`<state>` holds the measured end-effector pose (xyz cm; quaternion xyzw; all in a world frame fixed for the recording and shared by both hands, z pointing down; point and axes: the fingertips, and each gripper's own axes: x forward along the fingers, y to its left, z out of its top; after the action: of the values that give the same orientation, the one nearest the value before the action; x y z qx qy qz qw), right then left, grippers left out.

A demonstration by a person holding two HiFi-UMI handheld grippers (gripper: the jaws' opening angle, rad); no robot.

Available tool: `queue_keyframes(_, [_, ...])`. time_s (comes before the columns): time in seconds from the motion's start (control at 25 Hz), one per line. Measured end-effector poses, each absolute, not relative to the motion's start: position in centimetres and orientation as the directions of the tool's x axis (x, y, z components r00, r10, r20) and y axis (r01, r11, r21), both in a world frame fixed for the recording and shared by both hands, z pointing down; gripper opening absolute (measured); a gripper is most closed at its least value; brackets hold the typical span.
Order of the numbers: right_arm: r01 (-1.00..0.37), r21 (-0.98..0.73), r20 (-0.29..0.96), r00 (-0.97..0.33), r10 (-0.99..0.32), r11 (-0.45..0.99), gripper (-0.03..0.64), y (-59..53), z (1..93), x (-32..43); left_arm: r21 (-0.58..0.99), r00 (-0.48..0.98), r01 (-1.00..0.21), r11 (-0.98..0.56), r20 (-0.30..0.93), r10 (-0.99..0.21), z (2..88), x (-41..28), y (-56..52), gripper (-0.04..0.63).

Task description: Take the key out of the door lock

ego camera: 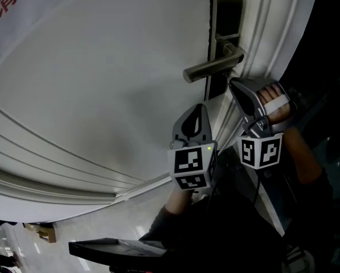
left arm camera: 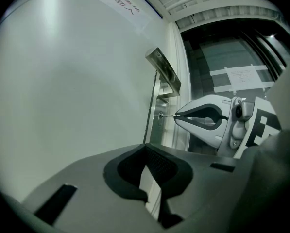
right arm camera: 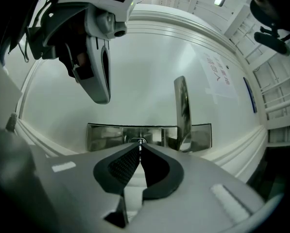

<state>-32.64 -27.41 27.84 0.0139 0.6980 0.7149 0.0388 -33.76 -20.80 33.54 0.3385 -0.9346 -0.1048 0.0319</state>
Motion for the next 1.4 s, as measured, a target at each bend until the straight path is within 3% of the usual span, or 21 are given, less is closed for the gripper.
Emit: queue_keyframes(1.4, [-0.04,0.999,-0.039,-0.997,0.061,-0.018,0.012,-27.75,28.07,-32.01,0.237,-0.766,-0.628,0.741,-0.019,-0.643,33.49,-33.33,-20.79,-0.002])
